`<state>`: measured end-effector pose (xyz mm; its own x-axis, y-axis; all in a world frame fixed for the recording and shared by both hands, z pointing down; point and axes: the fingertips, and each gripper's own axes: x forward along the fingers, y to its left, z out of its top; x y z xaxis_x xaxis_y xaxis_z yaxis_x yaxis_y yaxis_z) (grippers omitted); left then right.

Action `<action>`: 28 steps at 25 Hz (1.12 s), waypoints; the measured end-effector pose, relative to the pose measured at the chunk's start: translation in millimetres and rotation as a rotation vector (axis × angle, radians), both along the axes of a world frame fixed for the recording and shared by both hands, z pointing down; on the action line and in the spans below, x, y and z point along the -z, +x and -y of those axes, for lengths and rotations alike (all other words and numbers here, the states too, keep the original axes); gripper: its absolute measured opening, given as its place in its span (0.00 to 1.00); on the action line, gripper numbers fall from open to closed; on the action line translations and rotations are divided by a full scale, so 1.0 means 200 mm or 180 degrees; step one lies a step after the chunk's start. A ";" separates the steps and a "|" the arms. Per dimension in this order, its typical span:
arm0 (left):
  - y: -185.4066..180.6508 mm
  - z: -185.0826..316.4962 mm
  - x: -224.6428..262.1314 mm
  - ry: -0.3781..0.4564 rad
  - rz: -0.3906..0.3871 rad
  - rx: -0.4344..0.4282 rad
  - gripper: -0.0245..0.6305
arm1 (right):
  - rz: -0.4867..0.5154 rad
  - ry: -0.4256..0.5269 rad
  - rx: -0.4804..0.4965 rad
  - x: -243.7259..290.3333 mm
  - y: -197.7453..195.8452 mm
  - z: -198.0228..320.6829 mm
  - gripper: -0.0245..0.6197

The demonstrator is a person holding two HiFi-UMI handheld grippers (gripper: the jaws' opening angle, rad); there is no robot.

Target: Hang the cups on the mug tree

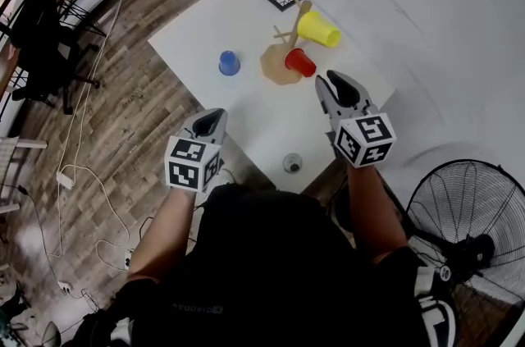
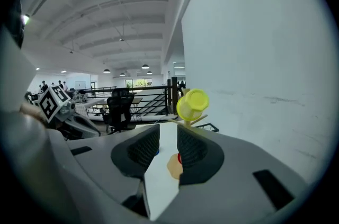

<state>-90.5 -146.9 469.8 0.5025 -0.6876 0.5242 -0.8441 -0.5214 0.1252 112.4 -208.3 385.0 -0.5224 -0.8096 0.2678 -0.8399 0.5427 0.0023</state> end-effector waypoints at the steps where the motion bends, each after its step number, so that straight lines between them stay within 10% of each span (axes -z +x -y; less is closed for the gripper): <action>1: 0.00 0.00 0.00 0.0007 -0.0004 -0.0016 0.06 | 0.0001 -0.0045 0.0023 -0.03 -0.01 -0.03 0.19; 28: 0.15 0.12 -0.03 0.0113 0.0112 -0.0556 0.06 | 0.0091 -0.0618 -0.0080 -0.45 -0.17 -0.39 0.05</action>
<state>-59.9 -170.3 475.1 0.5977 -0.6098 0.5205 -0.7438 -0.6641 0.0761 78.9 -130.9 474.2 -0.5122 -0.7571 0.4056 -0.8515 0.5094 -0.1244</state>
